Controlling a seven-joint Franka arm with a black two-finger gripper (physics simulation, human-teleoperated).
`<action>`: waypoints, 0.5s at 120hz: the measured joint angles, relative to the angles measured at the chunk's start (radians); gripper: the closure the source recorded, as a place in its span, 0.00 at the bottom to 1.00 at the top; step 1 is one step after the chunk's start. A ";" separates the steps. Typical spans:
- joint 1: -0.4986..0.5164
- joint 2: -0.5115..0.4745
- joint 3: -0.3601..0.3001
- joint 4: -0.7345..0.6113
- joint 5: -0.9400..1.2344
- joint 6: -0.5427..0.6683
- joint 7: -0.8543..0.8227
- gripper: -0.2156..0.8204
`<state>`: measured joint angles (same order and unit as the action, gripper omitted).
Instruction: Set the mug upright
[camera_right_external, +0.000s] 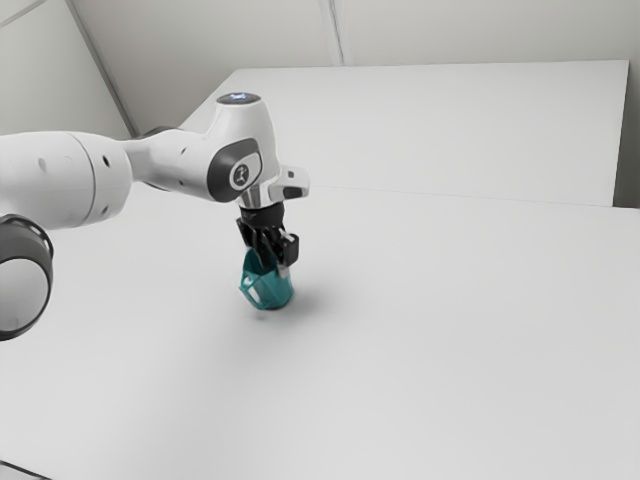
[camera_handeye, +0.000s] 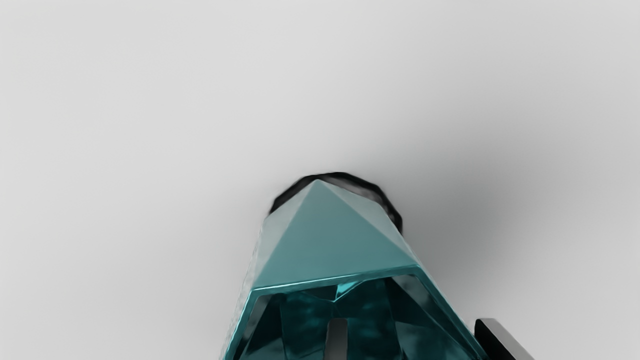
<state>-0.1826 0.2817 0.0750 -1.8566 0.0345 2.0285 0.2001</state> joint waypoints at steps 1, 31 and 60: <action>0.000 -0.001 0.000 0.002 0.000 0.000 0.000 0.57; -0.023 -0.071 -0.001 0.071 -0.001 -0.021 0.001 0.32; -0.030 -0.224 -0.003 0.108 -0.019 -0.106 -0.003 0.24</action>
<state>-0.2123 0.0579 0.0717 -1.7490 0.0159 1.9220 0.1973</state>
